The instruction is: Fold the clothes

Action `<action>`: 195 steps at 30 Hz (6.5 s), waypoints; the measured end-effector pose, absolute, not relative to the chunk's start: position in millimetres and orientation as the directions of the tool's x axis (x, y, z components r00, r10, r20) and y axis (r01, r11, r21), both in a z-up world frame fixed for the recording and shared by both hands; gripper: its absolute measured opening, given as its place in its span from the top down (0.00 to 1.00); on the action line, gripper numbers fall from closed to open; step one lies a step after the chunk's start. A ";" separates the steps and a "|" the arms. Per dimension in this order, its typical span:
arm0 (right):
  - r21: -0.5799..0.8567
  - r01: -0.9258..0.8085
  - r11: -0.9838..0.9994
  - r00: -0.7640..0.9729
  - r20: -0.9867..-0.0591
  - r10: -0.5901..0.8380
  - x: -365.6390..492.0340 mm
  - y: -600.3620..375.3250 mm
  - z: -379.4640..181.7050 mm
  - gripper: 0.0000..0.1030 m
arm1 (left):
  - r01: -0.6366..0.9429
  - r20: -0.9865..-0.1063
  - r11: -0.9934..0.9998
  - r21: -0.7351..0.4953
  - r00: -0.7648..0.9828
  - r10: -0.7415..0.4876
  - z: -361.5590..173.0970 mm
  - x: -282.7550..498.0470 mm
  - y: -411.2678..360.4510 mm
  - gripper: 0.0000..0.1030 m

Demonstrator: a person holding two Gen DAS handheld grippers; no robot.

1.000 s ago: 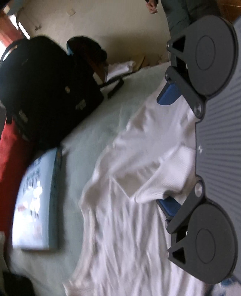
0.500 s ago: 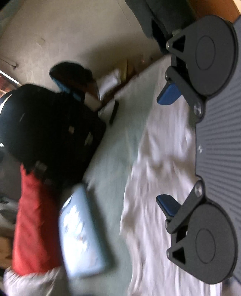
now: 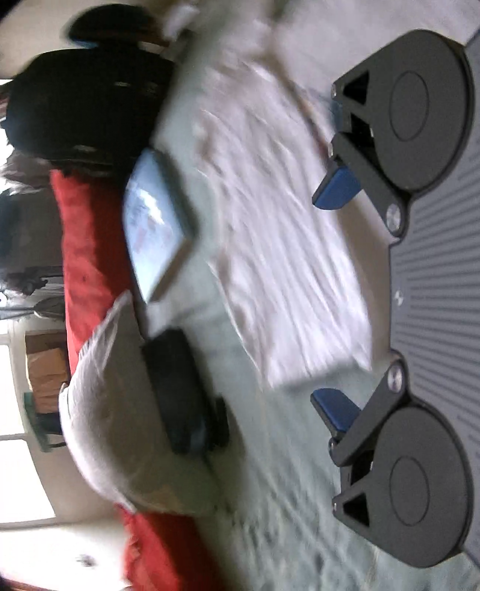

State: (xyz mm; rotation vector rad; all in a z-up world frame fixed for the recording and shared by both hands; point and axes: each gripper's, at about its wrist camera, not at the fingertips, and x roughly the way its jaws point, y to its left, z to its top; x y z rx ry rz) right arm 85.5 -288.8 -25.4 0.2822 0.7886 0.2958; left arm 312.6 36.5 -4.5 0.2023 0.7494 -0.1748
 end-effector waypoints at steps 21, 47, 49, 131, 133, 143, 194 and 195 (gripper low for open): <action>0.220 -0.175 0.960 0.650 -0.706 0.280 106.6 -234.9 -11.9 0.00 | -0.063 -0.647 0.998 0.017 0.760 0.059 -65.6 309.1 118.9 0.00; 0.267 -0.136 0.954 0.610 -0.736 0.293 162.1 -259.0 -19.3 0.00 | 0.293 -0.719 0.956 0.003 0.666 -0.202 -46.7 323.7 4.1 0.01; 0.297 -0.146 0.944 0.628 -0.709 0.320 176.0 -268.9 -14.3 0.00 | 0.354 -0.691 0.935 0.015 0.680 -0.246 -36.9 309.8 2.1 0.01; 0.033 -0.163 0.986 0.765 -0.626 0.147 113.4 -262.9 -67.5 0.00 | 0.411 -0.702 0.909 0.064 0.666 -0.252 -51.3 58.2 25.7 0.01; 0.062 -0.132 0.989 0.751 -0.645 0.141 107.4 -265.5 -60.9 0.00 | 0.401 -0.699 0.912 0.092 0.678 -0.227 -43.6 56.6 23.3 0.01; 0.115 -0.211 0.971 0.714 -0.660 0.233 68.0 -265.5 -66.6 0.00 | 0.333 -0.629 0.932 0.142 0.757 -0.175 -15.7 77.1 -19.9 0.01; 0.534 0.351 0.769 0.897 -0.429 -0.112 160.2 -629.5 -90.9 0.00 | 0.440 -0.713 0.896 0.064 0.648 -0.267 -51.6 125.9 -127.0 0.01; 0.539 0.356 0.763 0.896 -0.428 -0.116 163.4 -632.8 -90.7 0.00 | 0.440 -0.713 0.896 0.062 0.647 -0.268 -51.7 126.2 -127.1 0.01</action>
